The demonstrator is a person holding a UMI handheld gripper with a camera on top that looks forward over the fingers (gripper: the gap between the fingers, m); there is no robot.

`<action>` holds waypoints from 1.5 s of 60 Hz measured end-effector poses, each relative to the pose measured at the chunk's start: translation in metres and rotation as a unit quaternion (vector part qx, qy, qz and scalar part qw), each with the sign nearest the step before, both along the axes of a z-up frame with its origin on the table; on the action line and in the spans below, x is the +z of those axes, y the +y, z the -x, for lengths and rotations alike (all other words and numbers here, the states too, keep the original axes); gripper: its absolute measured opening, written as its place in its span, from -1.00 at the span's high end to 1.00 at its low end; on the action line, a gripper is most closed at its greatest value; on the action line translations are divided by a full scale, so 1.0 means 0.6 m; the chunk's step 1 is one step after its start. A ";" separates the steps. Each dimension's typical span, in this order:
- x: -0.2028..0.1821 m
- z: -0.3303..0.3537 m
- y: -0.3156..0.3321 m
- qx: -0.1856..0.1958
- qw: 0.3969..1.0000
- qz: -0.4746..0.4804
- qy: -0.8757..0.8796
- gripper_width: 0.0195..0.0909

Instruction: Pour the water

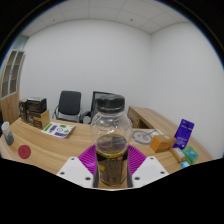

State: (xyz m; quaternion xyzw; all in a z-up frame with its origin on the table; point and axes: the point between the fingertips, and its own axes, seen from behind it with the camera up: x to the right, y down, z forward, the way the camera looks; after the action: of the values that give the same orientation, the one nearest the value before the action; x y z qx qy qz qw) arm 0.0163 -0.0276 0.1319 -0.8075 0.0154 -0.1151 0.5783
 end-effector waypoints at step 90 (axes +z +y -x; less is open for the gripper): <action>0.130 0.655 0.086 0.204 0.969 0.017 -0.136 0.48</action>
State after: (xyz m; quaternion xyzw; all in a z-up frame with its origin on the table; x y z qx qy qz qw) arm -0.3765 0.0242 0.2101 -0.7803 -0.2302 -0.1036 0.5722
